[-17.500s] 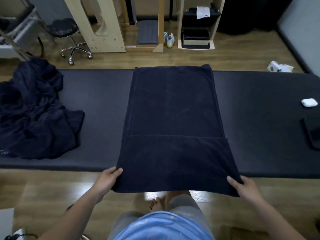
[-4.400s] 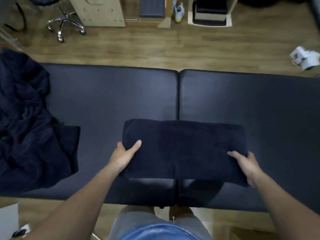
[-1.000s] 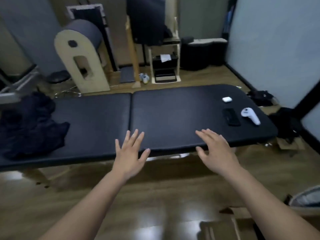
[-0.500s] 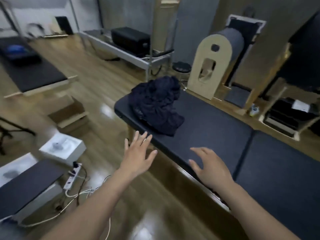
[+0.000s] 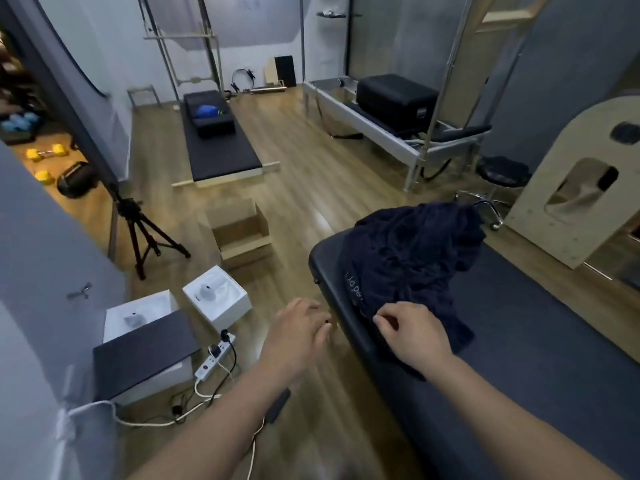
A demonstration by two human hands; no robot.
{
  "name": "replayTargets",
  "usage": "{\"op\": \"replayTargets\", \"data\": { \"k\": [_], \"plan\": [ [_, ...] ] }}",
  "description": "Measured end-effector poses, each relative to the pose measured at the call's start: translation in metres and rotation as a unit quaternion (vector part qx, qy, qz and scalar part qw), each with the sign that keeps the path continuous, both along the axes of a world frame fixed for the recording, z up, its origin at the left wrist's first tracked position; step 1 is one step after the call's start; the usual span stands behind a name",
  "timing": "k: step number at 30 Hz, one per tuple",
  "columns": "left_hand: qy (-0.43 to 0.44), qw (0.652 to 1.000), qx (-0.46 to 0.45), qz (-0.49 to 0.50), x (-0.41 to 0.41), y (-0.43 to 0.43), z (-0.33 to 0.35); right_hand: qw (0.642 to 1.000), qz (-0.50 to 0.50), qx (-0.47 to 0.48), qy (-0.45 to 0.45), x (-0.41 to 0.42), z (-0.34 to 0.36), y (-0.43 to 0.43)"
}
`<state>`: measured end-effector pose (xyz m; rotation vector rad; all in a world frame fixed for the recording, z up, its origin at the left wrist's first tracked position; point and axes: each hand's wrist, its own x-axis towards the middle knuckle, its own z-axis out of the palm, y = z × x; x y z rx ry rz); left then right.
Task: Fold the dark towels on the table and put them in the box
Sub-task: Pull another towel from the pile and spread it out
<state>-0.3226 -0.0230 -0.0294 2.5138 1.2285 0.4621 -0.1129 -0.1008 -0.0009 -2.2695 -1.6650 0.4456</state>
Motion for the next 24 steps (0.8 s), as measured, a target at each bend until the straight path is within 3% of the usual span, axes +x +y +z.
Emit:
{"op": "replayTargets", "data": {
  "k": [4, 8, 15, 20, 24],
  "plan": [
    [0.021, 1.000, 0.011, 0.013, 0.052, 0.028, 0.005, 0.999, -0.035, -0.009, 0.025, 0.060, -0.009, 0.036],
    [0.011, 0.996, -0.086, 0.006, 0.100, 0.064, -0.002, 0.995, -0.057, -0.053, 0.068, 0.093, -0.029, 0.063],
    [0.017, 0.991, -0.111, -0.077, 0.197, 0.150, -0.050, 0.979, -0.136, -0.097, 0.116, 0.152, -0.075, 0.112],
    [0.041, 0.987, -0.121, -0.101, 0.266, 0.198, -0.098, 0.944, -0.245, -0.160, 0.151, 0.190, -0.114, 0.142],
    [0.156, 0.971, -0.155, -0.097, 0.301, 0.223, -0.131, 0.881, -0.339, -0.235, 0.230, 0.208, -0.144, 0.158]
  ]
}}
